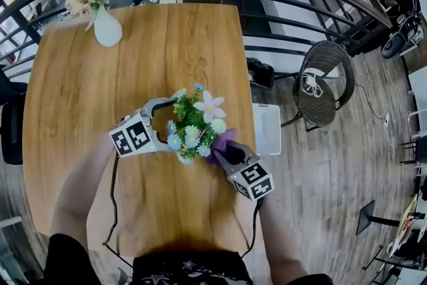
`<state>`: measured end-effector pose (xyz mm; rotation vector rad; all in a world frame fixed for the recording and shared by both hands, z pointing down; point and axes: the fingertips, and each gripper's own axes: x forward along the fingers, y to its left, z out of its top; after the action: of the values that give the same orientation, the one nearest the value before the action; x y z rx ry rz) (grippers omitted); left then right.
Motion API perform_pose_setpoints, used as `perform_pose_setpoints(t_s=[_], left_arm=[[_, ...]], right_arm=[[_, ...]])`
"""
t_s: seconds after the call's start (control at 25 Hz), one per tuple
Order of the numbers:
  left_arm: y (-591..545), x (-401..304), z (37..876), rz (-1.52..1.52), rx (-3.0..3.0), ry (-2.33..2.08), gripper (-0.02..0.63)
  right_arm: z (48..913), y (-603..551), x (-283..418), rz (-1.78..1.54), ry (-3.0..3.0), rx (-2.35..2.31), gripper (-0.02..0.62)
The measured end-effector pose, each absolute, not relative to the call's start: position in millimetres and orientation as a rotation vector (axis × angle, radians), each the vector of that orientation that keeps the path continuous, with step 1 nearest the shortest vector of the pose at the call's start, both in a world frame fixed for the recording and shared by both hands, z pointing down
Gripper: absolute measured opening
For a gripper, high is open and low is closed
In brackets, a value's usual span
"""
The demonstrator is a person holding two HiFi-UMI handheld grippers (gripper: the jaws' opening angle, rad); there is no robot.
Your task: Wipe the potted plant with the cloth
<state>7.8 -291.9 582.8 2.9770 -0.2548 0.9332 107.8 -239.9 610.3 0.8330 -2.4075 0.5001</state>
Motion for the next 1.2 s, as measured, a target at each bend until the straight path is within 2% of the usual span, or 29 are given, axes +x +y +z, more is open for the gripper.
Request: perform_pose_setpoints(t_s=[0.56,0.6,0.68,0.72,0.84,0.96,1.2], left_arm=[[-294.0,23.4,599.8,1.086,2.921,0.263,0.565],[-293.7,22.6,601.6,1.122,2.917,0.302,0.552],[-295.8,20.7,602.7,1.178,2.908,0.354,0.475],[-297.0,20.3,602.4,1.194,2.902,0.373,0.459],[-296.6,22.1,603.0,1.207,2.878,0.431,0.454],[-293.2,24.0,604.3,1.178,2.867,0.456,0.420],[-293.2,27.3,604.0,1.081,2.885,0.346,0.413]], right_arm=[[615.2,-243.3,107.6,0.510,-2.414,0.832,0.084],[615.0,-243.0,107.6,0.511,-2.416,0.831,0.084],[614.6,-242.5,107.7,0.511,-2.419,0.828,0.084],[614.4,-242.6,107.9,0.510,-2.420,0.826,0.084],[614.7,-243.0,108.0,0.507,-2.422,0.820,0.084],[616.3,-244.1,106.7,0.507,-2.423,0.814,0.084],[615.8,-248.9,111.6,0.516,-2.417,0.852,0.084]])
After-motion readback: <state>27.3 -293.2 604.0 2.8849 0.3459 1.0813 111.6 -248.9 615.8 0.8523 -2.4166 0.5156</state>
